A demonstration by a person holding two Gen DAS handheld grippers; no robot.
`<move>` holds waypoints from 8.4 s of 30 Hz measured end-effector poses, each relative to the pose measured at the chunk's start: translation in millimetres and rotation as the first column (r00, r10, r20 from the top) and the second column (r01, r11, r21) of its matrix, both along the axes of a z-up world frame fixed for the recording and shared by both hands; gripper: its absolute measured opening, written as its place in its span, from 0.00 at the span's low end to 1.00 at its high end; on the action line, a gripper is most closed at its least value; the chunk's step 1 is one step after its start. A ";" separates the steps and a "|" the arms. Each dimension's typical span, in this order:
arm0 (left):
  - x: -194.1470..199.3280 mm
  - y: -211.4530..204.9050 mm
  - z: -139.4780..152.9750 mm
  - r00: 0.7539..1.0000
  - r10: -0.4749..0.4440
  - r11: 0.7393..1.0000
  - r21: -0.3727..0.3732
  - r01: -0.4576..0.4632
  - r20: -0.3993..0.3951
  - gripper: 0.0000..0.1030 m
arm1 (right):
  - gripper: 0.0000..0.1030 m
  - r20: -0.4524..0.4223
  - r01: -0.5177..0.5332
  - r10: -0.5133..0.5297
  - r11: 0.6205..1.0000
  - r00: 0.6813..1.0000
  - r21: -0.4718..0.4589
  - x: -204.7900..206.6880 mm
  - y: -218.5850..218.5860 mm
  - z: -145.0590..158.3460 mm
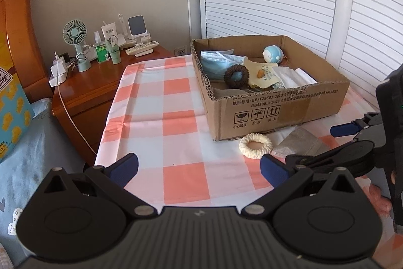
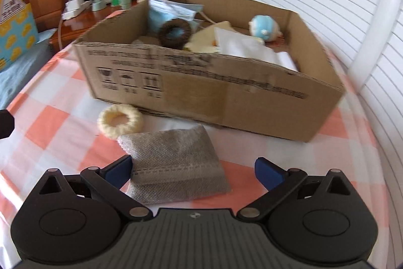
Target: Organize soft objects
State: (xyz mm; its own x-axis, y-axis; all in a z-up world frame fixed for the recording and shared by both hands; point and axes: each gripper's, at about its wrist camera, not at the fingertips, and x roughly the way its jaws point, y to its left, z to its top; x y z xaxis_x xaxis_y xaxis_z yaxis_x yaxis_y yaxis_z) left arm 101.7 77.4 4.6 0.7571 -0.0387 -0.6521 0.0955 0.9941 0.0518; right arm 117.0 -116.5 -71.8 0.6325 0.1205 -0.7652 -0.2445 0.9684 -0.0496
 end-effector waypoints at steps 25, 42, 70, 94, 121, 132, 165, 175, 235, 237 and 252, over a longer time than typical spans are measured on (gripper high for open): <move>75.4 -43.6 -62.6 0.967 -0.071 0.997 -0.037 0.064 -0.244 1.00 | 1.00 0.034 -0.001 0.000 1.000 0.999 0.028 -8.8 -46.9 -6.7; 84.9 -50.6 -68.5 0.990 0.003 0.999 -0.051 -0.010 -0.141 1.00 | 1.00 0.048 -0.007 0.005 1.000 0.999 0.031 -10.1 -47.4 -8.6; 63.3 -48.6 -63.2 0.988 -0.146 0.988 -0.064 0.142 -0.050 0.43 | 1.00 0.062 -0.087 0.085 0.996 0.994 0.035 -10.0 -48.3 -9.1; 67.1 -47.4 -62.9 0.985 -0.167 0.985 -0.059 0.164 -0.048 0.45 | 0.75 0.050 -0.321 0.321 0.947 0.946 0.005 -8.5 -26.1 1.7; 50.1 -36.4 -41.4 0.953 -0.283 0.959 -0.059 0.278 -0.107 0.35 | 0.51 0.081 -0.267 0.265 0.964 0.961 0.019 -20.5 -36.3 27.0; 33.4 -32.9 9.7 0.933 -0.355 0.934 -0.059 0.352 -0.054 0.35 | 0.51 0.169 -0.289 0.282 0.957 0.945 0.021 -47.5 -45.8 76.4; 46.0 -54.4 32.0 0.966 -0.236 0.972 0.004 0.237 0.110 1.00 | 0.51 0.216 -0.161 0.145 0.985 0.965 0.056 18.6 -60.3 110.8; 18.1 -46.0 28.3 0.979 -0.123 0.990 0.083 0.111 0.165 0.99 | 0.51 0.175 -0.112 0.096 0.990 0.980 0.084 89.2 -32.7 116.4; 10.6 -73.7 56.8 0.997 0.068 0.997 0.039 -0.069 0.034 0.99 | 1.00 0.098 0.207 -0.214 0.976 0.972 0.073 -49.6 -59.6 110.7; 10.1 -74.9 57.1 0.997 0.069 0.997 0.043 -0.070 0.033 0.99 | 1.00 0.099 0.206 -0.212 0.976 0.972 0.071 -50.9 -59.0 110.7; 8.4 -75.9 58.3 0.997 0.069 0.996 0.045 -0.071 0.037 0.99 | 1.00 0.107 0.205 -0.211 0.977 0.971 0.066 -55.6 -58.7 113.8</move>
State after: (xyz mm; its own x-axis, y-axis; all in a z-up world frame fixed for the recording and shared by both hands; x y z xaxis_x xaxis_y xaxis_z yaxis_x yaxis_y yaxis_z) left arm 110.0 1.6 62.9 0.7793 0.0446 -0.6250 0.0231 0.9947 0.0999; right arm 61.3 -175.2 42.0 0.7301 0.0160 -0.6832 -0.0331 0.9994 -0.0119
